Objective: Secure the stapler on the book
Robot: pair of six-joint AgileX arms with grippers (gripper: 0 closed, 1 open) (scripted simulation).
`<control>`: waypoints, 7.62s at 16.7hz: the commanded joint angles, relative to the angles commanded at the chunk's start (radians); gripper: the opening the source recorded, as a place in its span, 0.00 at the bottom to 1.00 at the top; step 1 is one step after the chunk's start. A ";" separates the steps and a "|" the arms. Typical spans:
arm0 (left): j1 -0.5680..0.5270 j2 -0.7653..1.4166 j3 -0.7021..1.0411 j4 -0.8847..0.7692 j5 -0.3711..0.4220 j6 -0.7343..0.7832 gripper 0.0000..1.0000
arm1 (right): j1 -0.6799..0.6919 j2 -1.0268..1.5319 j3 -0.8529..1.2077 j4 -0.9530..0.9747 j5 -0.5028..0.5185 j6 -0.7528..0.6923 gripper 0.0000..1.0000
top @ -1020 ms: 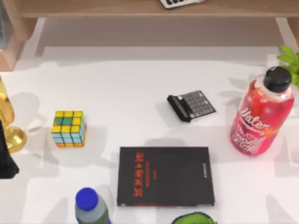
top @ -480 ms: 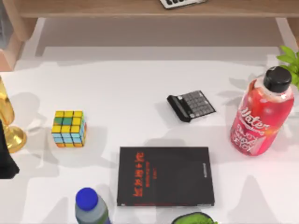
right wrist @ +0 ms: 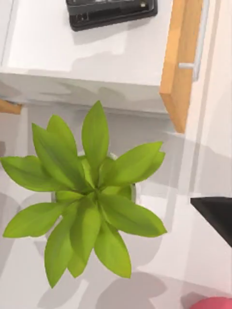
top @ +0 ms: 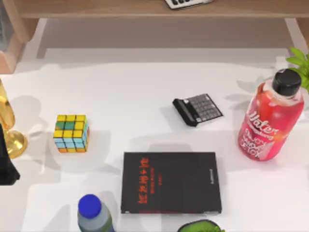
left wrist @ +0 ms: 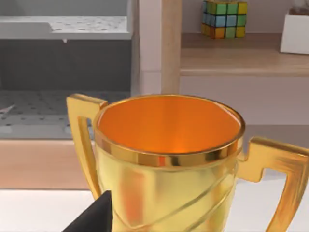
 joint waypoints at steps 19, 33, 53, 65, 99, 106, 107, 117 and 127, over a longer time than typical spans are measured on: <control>0.000 0.000 0.000 0.000 0.000 0.000 1.00 | -0.194 1.244 1.330 -0.651 0.052 -0.301 1.00; 0.000 0.000 0.000 0.000 0.000 0.000 1.00 | -0.191 1.219 1.250 -0.599 0.052 -0.305 1.00; 0.000 0.000 0.000 0.000 0.000 0.000 1.00 | -0.186 1.220 1.071 -0.420 0.052 -0.300 0.62; 0.000 0.000 0.000 0.000 0.000 0.000 1.00 | -0.186 1.220 1.071 -0.420 0.052 -0.300 0.00; 0.000 0.000 0.000 0.000 0.000 0.000 1.00 | 0.793 0.502 0.466 -0.273 0.170 0.899 0.00; 0.000 0.000 0.000 0.000 0.000 0.000 1.00 | 1.039 0.583 0.245 -0.205 0.181 1.157 0.00; 0.000 0.000 0.000 0.000 0.000 0.000 1.00 | 1.053 0.591 0.228 -0.201 0.182 1.174 0.00; 0.000 0.000 0.000 0.000 0.000 0.000 1.00 | 1.064 0.608 0.190 -0.167 0.182 1.190 0.00; 0.000 0.000 0.000 0.000 0.000 0.000 1.00 | 1.064 0.635 0.141 -0.092 0.183 1.187 0.15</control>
